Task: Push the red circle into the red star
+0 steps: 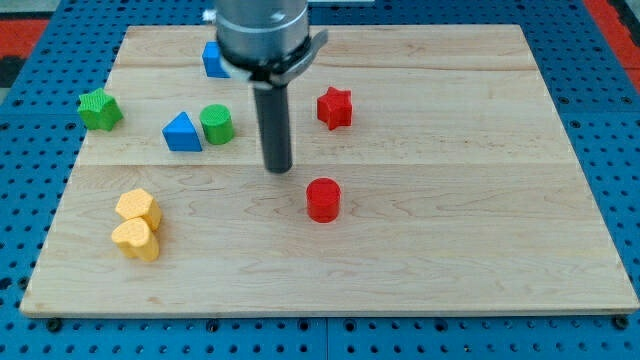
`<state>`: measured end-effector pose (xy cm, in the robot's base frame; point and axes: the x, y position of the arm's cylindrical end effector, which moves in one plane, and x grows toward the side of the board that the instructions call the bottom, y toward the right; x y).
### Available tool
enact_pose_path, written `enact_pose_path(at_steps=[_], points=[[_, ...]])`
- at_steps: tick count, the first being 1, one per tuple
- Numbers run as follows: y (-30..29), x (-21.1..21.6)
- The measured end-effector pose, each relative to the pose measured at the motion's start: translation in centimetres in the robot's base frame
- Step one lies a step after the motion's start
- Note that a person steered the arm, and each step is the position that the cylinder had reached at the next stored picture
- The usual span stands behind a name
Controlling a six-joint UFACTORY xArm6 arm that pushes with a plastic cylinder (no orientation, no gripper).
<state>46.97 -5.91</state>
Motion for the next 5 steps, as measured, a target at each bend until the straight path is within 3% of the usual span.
enact_pose_path(at_steps=[1, 2, 4, 5], points=[[0.9, 7.2], [6.3, 5.9], [8.3, -9.6], [9.0, -7.9]])
